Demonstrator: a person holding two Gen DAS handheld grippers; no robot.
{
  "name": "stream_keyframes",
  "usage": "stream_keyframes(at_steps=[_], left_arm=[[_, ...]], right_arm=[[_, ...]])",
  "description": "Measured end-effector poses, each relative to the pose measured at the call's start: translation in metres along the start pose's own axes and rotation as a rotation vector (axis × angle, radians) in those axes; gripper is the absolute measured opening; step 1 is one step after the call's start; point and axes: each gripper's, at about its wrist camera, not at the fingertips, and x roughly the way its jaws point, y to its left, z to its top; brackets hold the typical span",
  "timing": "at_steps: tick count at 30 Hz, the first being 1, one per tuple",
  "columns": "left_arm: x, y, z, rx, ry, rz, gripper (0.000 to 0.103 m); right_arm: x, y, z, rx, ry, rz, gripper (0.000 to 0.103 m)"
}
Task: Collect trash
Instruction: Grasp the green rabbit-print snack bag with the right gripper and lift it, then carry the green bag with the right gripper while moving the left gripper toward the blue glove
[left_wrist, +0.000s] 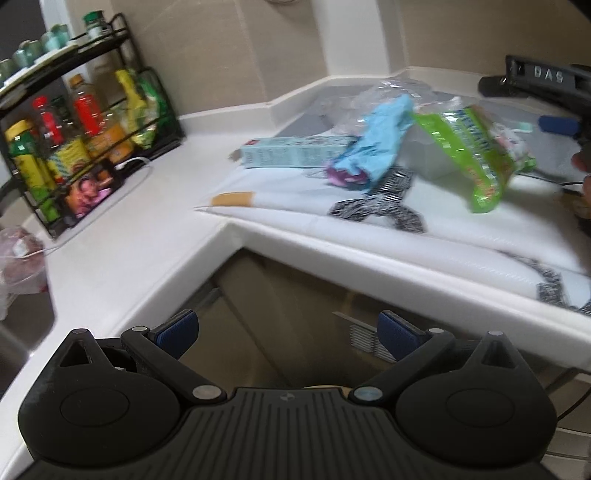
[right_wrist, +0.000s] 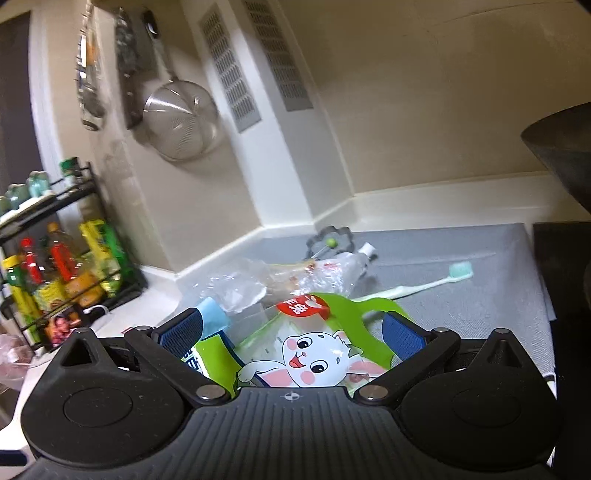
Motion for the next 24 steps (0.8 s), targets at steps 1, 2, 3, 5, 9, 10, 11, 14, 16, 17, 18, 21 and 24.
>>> stream_keyframes(at_steps=[1, 2, 3, 5, 9, 10, 11, 14, 16, 17, 18, 21, 24], left_arm=[[0.000, 0.004, 0.000, -0.011, 0.005, 0.006, 0.103], [0.000, 0.008, 0.000, -0.025, 0.011, 0.009, 0.103], [0.000, 0.012, 0.000, -0.039, 0.016, 0.009, 0.103], [-0.003, 0.017, 0.000, -0.056, 0.016, 0.006, 0.103], [-0.007, 0.022, 0.001, -0.066, 0.010, 0.019, 0.103], [-0.008, 0.023, 0.001, -0.070, 0.011, 0.018, 0.103], [-0.009, 0.024, 0.001, -0.075, 0.012, 0.015, 0.103], [-0.009, 0.028, 0.002, -0.085, 0.011, 0.017, 0.103], [-0.007, 0.030, 0.004, -0.090, 0.010, 0.018, 0.103], [-0.007, 0.031, 0.005, -0.096, 0.008, 0.016, 0.103], [-0.006, 0.031, 0.007, -0.101, 0.005, 0.013, 0.103], [-0.005, 0.030, 0.017, -0.119, -0.022, 0.004, 0.103], [-0.004, 0.023, 0.031, -0.119, -0.060, -0.025, 0.103]], right_arm=[[0.001, 0.006, 0.002, 0.004, 0.006, -0.015, 0.103], [0.004, 0.012, 0.004, 0.006, 0.016, -0.031, 0.103], [0.007, 0.018, 0.007, 0.007, 0.027, -0.049, 0.103], [0.015, 0.028, 0.013, 0.001, 0.045, -0.090, 0.103], [0.040, 0.043, 0.018, -0.065, 0.116, -0.176, 0.103], [0.046, 0.044, 0.015, -0.092, 0.155, -0.190, 0.103], [0.051, 0.045, 0.011, -0.126, 0.202, -0.210, 0.103], [0.048, 0.037, -0.004, -0.179, 0.240, -0.255, 0.103], [0.036, 0.024, -0.010, -0.194, 0.221, -0.278, 0.103], [0.029, 0.016, -0.011, -0.197, 0.200, -0.288, 0.103], [0.022, 0.007, -0.010, -0.193, 0.173, -0.306, 0.103], [0.006, -0.022, -0.005, -0.099, 0.090, -0.300, 0.103], [-0.002, -0.049, -0.003, 0.072, 0.059, -0.204, 0.103]])
